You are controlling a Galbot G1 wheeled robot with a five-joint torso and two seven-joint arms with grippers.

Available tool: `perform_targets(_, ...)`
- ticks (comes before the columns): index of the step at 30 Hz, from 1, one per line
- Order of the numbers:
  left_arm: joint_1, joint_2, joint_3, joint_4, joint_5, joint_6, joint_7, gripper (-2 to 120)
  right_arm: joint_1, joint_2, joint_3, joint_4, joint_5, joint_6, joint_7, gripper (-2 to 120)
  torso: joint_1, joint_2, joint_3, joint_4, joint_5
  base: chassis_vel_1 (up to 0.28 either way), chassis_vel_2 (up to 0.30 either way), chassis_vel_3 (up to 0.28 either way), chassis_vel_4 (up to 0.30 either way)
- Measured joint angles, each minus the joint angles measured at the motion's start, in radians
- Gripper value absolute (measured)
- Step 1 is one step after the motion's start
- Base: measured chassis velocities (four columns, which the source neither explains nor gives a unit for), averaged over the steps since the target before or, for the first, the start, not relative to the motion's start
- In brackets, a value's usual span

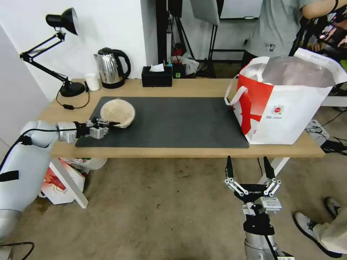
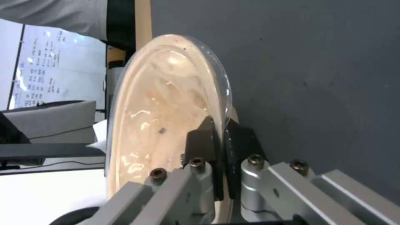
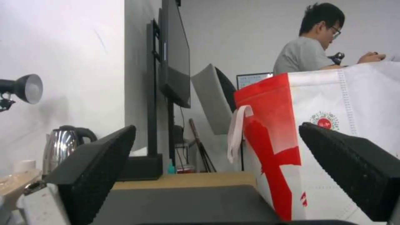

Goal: Pick up the trash from the table and place it into the takeout bag.

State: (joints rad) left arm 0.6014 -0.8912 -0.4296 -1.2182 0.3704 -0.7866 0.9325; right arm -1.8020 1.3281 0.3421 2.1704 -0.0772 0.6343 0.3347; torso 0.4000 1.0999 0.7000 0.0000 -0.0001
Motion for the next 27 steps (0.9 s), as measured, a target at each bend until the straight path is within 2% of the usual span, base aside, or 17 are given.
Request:
perform_targets(8,0.006,0.002,-0.009,-0.008,-0.005,0.004,0.010,0,0.000,0.000,0.000,0.000,0.000,0.000,0.000,100,0.000,0.000,0.000,0.0001,0.0000,0.000,0.000,0.000,0.000)
perform_targets(14,0.017,-0.014,-0.028,-0.052,-0.079,-0.009,0.024,0,0.000,0.000,0.000,0.000,0.000,0.000,0.000,100,0.000,0.000,0.000,0.0000,0.0001,0.000,0.000,0.000,0.000)
perform_targets(15,0.014,-0.013,-0.024,-0.073,-0.142,-0.007,0.055,0,0.000,0.000,0.000,0.000,0.000,0.000,0.000,100,0.000,0.000,0.000,0.0001,0.0000,0.000,0.000,0.000,0.000)
perform_targets(16,0.014,-0.013,-0.024,-0.073,-0.142,-0.007,0.055,0,0.000,0.000,0.000,0.000,0.000,0.000,0.000,100,0.000,0.000,0.000,0.0001,0.0000,0.000,0.000,0.000,0.000)
perform_targets(17,0.013,-0.006,-0.016,-0.095,-0.187,0.000,0.074,0,0.000,0.000,0.000,0.000,0.000,0.000,0.000,100,0.000,0.000,0.000,-0.0001,0.0000,0.000,0.000,0.000,0.000)
perform_targets(19,0.005,0.022,0.016,-0.144,-0.314,0.040,0.106,0,0.000,0.000,0.000,0.000,0.000,0.000,0.000,100,0.000,0.000,0.000,0.0002,0.0001,0.000,0.000,0.000,0.000)
perform_targets(20,0.005,0.022,0.016,-0.144,-0.314,0.040,0.106,0,0.000,0.000,0.000,0.000,0.000,0.000,0.000,100,0.000,0.000,0.000,0.0002,0.0001,0.000,0.000,0.000,0.000)
perform_targets(24,-0.047,0.075,0.105,-0.221,-0.536,0.133,0.160,0,0.000,0.000,0.000,0.000,0.000,0.000,0.000,100,0.000,0.000,0.000,0.0000,0.0002,0.000,0.000,0.000,0.000)
perform_targets(25,-0.047,0.075,0.105,-0.221,-0.536,0.133,0.160,0,0.000,0.000,0.000,0.000,0.000,0.000,0.000,100,0.000,0.000,0.000,0.0000,0.0002,0.000,0.000,0.000,0.000)
perform_targets(27,-0.074,0.097,0.149,-0.248,-0.618,0.174,0.164,0,0.000,0.000,0.000,0.000,0.000,0.000,0.000,100,0.000,0.000,0.000,-0.0001,0.0002,0.000,0.000,0.000,0.000)
